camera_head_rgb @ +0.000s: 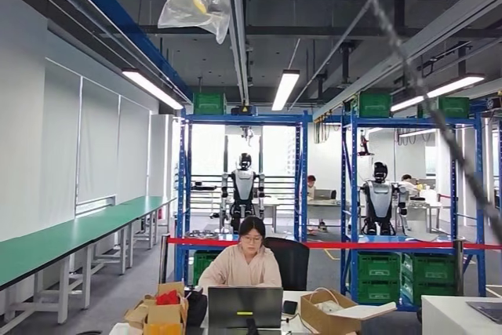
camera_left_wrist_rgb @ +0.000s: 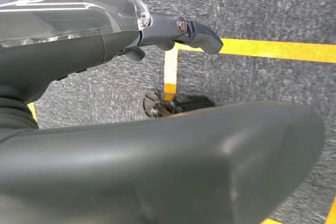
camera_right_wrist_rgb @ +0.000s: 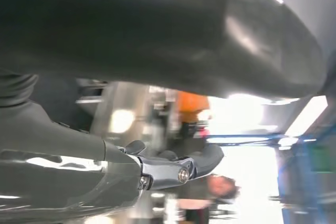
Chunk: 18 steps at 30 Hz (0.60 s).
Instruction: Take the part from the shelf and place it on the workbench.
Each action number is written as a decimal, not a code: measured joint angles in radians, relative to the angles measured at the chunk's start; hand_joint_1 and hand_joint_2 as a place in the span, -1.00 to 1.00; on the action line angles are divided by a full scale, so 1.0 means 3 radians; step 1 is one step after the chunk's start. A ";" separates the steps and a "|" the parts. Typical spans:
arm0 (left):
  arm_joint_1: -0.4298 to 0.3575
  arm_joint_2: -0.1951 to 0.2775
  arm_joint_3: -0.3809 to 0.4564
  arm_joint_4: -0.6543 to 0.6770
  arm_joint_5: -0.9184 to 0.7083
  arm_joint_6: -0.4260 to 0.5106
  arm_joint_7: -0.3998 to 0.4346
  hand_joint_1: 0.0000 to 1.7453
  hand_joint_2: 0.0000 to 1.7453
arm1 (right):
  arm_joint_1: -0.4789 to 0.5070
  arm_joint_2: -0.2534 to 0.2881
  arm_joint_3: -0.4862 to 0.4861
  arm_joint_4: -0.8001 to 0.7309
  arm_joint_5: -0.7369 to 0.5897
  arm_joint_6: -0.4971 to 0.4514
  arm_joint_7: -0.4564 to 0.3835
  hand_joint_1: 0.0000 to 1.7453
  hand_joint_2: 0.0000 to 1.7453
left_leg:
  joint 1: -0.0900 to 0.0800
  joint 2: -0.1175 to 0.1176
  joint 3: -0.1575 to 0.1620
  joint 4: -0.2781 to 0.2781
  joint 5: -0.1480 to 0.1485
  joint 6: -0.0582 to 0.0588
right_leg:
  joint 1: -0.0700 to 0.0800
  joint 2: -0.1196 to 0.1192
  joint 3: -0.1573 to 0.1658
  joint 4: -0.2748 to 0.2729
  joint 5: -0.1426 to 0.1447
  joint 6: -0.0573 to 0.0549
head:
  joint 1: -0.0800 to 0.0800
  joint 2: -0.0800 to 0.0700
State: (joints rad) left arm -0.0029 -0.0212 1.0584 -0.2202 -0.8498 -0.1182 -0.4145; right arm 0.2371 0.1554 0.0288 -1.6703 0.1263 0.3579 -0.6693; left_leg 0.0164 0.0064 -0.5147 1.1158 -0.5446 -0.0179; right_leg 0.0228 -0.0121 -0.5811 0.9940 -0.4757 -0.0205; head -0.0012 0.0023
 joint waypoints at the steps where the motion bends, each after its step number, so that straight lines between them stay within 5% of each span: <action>1: -0.0009 -0.0004 0.0015 -0.0002 -0.0017 0.0001 -0.0008 -1.00 -1.00 | -0.0037 -0.0014 0.0011 0.0211 0.0071 -0.0103 0.0040 -1.00 -1.00 | 0.0000 -0.0002 0.0128 -0.0206 -0.0044 0.0014 | 0.0005 0.0001 -0.0043 0.0036 0.0019 0.0018 | 0.0000 0.0000; 3: -0.0021 -0.0014 0.0045 -0.0003 -0.0058 0.0001 -0.0025 -1.00 -1.00 | -0.0134 -0.0045 0.0032 0.0710 0.0232 -0.0337 0.0107 -1.00 -1.00 | -0.0010 -0.0005 0.0215 -0.0403 -0.0118 0.0054 | 0.0010 0.0000 -0.0099 0.0071 0.0071 0.0054 | -0.0001 0.0000; 5: -0.0018 -0.0028 0.0074 -0.0004 -0.0110 0.0000 -0.0037 -1.00 -1.00 | -0.0263 -0.0079 0.0046 0.1248 0.0370 -0.0580 0.0153 -1.00 -1.00 | -0.0003 0.0007 0.0164 -0.0412 -0.0083 0.0104 | 0.0003 0.0011 -0.0140 0.0086 0.0082 0.0095 | -0.0001 0.0000; 7: -0.0020 -0.0039 0.0100 -0.0007 -0.0178 -0.0008 -0.0042 -1.00 -1.00 | -0.0443 -0.0120 0.0033 0.1932 0.0458 -0.0832 0.0169 -1.00 -1.00 | 0.0000 0.0021 0.0093 -0.0417 -0.0012 0.0158 | -0.0018 0.0028 -0.0198 0.0252 -0.0137 0.0142 | -0.0001 0.0000; 9: -0.0036 -0.0040 0.0123 -0.0010 -0.0249 -0.0025 -0.0043 -1.00 -1.00 | -0.0643 -0.0164 -0.0019 0.2697 0.0493 -0.1048 0.0204 -1.00 -1.00 | -0.0018 0.0024 0.0005 -0.0412 0.0063 0.0188 | -0.0048 0.0032 -0.0273 0.0636 -0.0471 0.0181 | -0.0001 0.0000; 10: -0.0044 -0.0040 0.0135 -0.0010 -0.0280 -0.0034 -0.0042 -1.00 -1.00 | -0.0715 -0.0186 -0.0056 0.3043 0.0498 -0.1133 0.0257 -1.00 -1.00 | -0.0028 0.0024 -0.0041 -0.0410 0.0098 0.0199 | -0.0059 0.0032 -0.0293 0.0831 -0.0561 0.0191 | 0.0000 0.0000; 12: -0.0049 -0.0040 0.0159 -0.0010 -0.0323 -0.0043 -0.0040 -1.00 -1.00 | -0.0775 -0.0228 -0.0130 0.3574 0.0511 -0.1259 0.0457 -1.00 -1.00 | -0.0048 0.0022 -0.0127 -0.0406 0.0161 0.0202 | -0.0067 0.0033 -0.0212 0.0954 -0.0488 0.0192 | 0.0000 0.0000; 15: -0.0052 -0.0041 0.0186 -0.0010 -0.0362 -0.0049 -0.0031 -1.00 -1.00 | -0.0797 -0.0286 -0.0206 0.4114 0.0539 -0.1393 0.0843 -1.00 -1.00 | -0.0070 0.0020 -0.0216 -0.0405 0.0241 0.0191 | -0.0034 0.0038 0.0267 0.0357 -0.0260 0.0121 | -0.0001 0.0000; 17: -0.0059 -0.0045 0.0199 -0.0010 -0.0381 -0.0054 -0.0026 -1.00 -1.00 | -0.0802 -0.0309 -0.0244 0.4349 0.0548 -0.1429 0.1083 -1.00 -1.00 | -0.0071 0.0027 -0.0245 -0.0402 0.0293 0.0167 | 0.0001 0.0041 0.0551 -0.0098 -0.0270 0.0066 | 0.0001 0.0000; 18: -0.0064 -0.0047 0.0209 -0.0010 -0.0395 -0.0056 -0.0024 -1.00 -1.00 | -0.0804 -0.0313 -0.0258 0.4440 0.0553 -0.1434 0.1201 -1.00 -1.00 | -0.0067 0.0031 -0.0261 -0.0403 0.0321 0.0152 | 0.0014 0.0042 0.0604 -0.0207 -0.0278 0.0051 | 0.0001 0.0000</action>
State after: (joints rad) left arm -0.0221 -0.0353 1.1211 -0.2232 -0.9683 -0.1350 -0.4215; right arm -0.0041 0.0615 -0.0487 -0.3382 0.2921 -0.0723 -0.3091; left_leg -0.0037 0.0158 -0.5929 0.9950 -0.4483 0.0277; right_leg 0.0270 0.0005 -0.3998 0.9318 -0.5592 -0.0053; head -0.0010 0.0024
